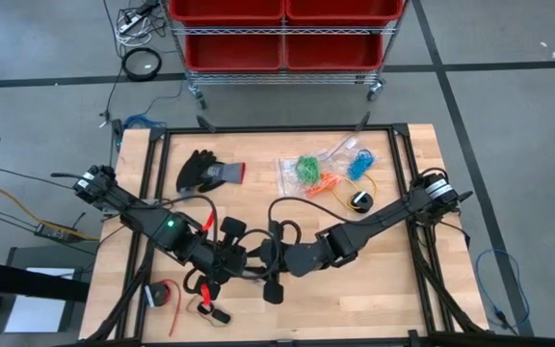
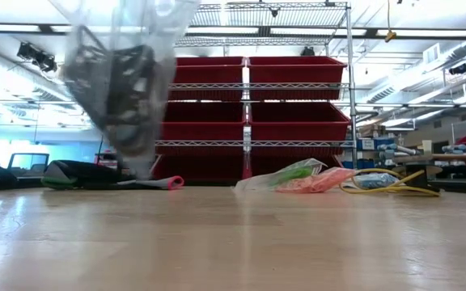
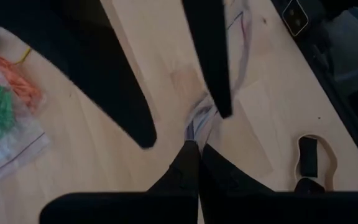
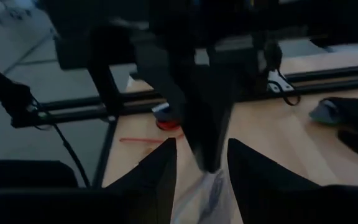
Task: Sort rubber bands
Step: Close the transparent zip bag
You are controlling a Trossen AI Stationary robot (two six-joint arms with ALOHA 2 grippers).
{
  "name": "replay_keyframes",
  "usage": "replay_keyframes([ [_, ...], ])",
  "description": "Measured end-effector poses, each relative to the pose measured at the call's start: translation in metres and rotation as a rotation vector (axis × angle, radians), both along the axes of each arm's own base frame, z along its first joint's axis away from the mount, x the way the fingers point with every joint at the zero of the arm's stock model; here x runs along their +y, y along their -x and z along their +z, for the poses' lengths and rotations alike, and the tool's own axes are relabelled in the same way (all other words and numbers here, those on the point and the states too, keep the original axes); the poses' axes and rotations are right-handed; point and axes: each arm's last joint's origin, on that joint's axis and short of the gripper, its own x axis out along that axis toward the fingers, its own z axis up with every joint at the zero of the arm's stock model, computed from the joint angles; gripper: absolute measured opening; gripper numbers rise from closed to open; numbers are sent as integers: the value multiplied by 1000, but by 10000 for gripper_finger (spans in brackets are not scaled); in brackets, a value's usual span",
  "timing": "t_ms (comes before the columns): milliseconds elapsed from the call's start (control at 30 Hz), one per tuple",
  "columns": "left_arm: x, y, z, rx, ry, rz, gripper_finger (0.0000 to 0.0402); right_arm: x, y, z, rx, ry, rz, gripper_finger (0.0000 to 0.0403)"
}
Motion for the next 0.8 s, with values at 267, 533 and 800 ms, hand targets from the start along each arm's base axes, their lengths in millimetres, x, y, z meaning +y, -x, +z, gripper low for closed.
replay_keyframes([
  [267,2,-5,2,-25,26,8,1,3,-1,-10,42,-42,-26,132],
  [533,7,-11,0,-31,37,21,1,3,-2,-12,43,-37,-33,132],
  [800,8,-13,4,-39,53,11,1,2,-1,-15,67,-13,-51,132],
])
